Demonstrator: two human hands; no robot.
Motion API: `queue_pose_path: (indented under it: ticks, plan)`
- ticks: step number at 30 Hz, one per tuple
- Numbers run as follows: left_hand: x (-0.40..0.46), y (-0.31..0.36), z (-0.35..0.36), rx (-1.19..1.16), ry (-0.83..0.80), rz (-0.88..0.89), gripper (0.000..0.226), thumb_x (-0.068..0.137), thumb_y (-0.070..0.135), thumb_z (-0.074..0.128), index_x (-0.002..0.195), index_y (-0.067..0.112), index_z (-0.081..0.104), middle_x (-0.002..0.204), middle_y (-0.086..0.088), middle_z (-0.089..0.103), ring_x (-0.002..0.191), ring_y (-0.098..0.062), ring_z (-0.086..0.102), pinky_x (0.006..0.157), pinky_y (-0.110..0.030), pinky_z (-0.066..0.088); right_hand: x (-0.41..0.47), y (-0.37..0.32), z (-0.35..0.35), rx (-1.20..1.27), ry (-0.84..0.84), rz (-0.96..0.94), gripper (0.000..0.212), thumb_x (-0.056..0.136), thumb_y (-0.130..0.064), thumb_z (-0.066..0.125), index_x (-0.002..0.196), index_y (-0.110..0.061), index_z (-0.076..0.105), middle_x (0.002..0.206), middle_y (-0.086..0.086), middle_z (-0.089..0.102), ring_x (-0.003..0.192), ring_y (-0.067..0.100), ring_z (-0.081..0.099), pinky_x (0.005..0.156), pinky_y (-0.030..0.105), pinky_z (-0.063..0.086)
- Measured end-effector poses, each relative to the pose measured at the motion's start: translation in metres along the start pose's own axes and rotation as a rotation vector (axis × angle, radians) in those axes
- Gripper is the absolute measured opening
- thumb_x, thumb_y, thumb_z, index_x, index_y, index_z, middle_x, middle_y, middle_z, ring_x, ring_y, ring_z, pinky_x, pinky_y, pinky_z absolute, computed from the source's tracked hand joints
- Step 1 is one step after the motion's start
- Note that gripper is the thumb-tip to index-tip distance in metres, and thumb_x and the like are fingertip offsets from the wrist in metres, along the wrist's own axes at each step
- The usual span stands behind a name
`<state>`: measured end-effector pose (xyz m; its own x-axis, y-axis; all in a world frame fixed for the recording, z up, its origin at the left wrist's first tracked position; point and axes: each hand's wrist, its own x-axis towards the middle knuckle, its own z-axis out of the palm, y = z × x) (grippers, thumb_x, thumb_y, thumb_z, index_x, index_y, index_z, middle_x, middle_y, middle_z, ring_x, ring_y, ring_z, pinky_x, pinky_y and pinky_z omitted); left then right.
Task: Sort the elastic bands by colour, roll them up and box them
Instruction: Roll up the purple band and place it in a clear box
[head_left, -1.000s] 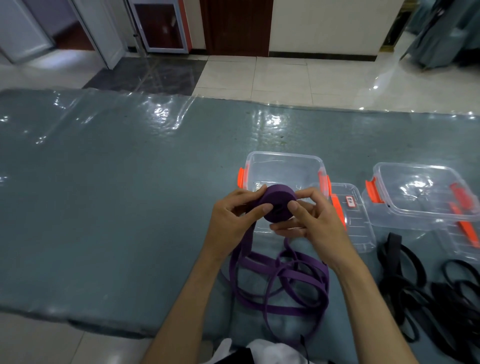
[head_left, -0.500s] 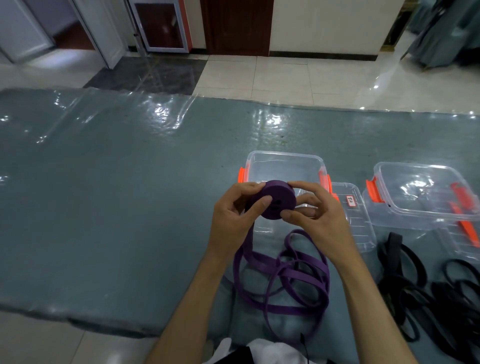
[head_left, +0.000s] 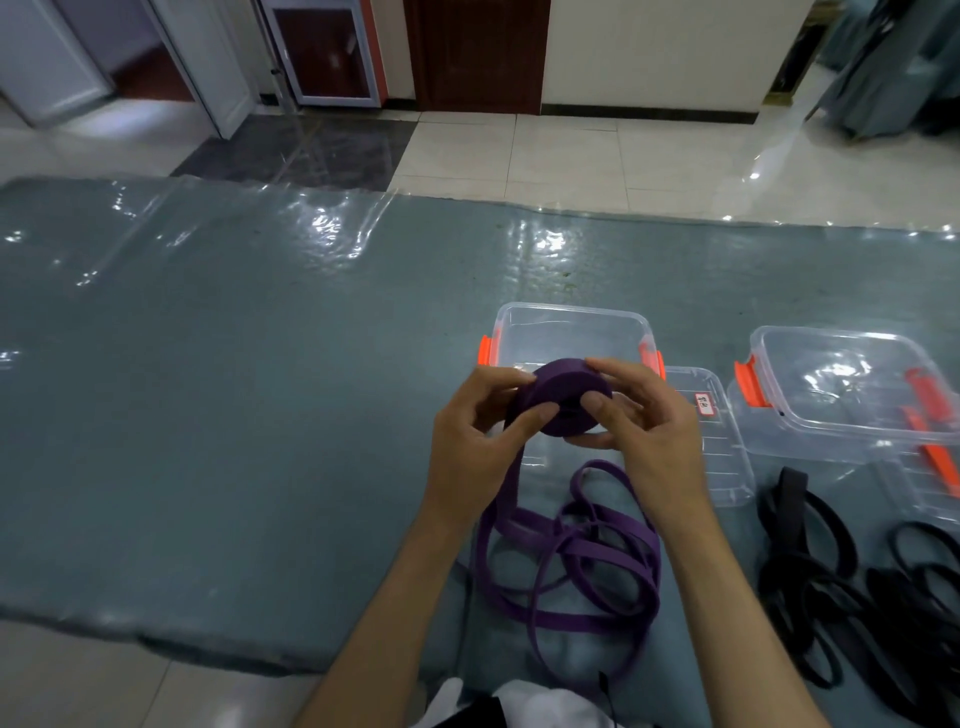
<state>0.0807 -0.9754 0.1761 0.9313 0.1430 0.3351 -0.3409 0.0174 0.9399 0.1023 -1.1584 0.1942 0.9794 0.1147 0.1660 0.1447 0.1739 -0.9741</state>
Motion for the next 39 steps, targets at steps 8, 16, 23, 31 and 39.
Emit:
queue_pose_path:
  ticks: [8,16,23,31,39]
  plan:
    - [0.000,0.001,-0.004,-0.110,0.002,-0.088,0.044,0.088,0.009,0.083,0.128,0.022,0.070,0.117,-0.007,0.078,0.110,-0.025,0.075,0.096,-0.033,0.060,0.005,0.001,-0.010,-0.042,0.030,0.007,0.030,0.081,-0.032,0.090,0.100,-0.025,0.068,0.116,0.008,0.079,0.112,0.029,0.075,0.093,0.036,0.062]
    - [0.004,0.002,-0.004,-0.183,0.038,-0.086,0.022,0.090,0.004,0.080,0.110,0.013,0.076,0.114,-0.011,0.078,0.109,-0.028,0.075,0.093,-0.030,0.060,0.000,0.001,-0.007,0.089,-0.033,0.093,0.074,0.075,-0.030,0.094,0.140,-0.035,0.059,0.112,0.016,0.078,0.103,0.037,0.077,0.084,0.043,0.065]
    - [0.004,-0.002,-0.009,-0.197,-0.036,-0.103,0.035,0.090,0.003,0.079,0.125,0.006,0.073,0.121,-0.010,0.078,0.114,-0.029,0.074,0.098,-0.032,0.059,0.001,-0.002,-0.003,-0.012,-0.051,0.041,0.049,0.081,-0.020,0.085,0.127,-0.020,0.069,0.121,0.004,0.077,0.114,0.029,0.074,0.091,0.037,0.063]
    - [0.000,-0.005,-0.012,-0.163,0.055,-0.110,0.020,0.091,0.014,0.082,0.110,0.014,0.075,0.113,-0.009,0.079,0.106,-0.029,0.077,0.091,-0.031,0.061,0.006,-0.007,-0.006,-0.259,-0.177,0.099,0.048,0.089,-0.025,0.082,0.133,-0.033,0.067,0.103,0.001,0.079,0.089,0.021,0.081,0.079,0.029,0.065]
    - [0.000,-0.014,-0.013,-0.185,-0.007,-0.142,0.035,0.087,0.004,0.082,0.121,0.010,0.077,0.122,-0.015,0.075,0.117,-0.030,0.072,0.103,-0.035,0.057,0.003,-0.003,-0.005,-0.220,-0.087,-0.006,0.042,0.090,-0.019,0.081,0.128,-0.036,0.074,0.115,-0.002,0.077,0.098,0.024,0.077,0.083,0.032,0.065]
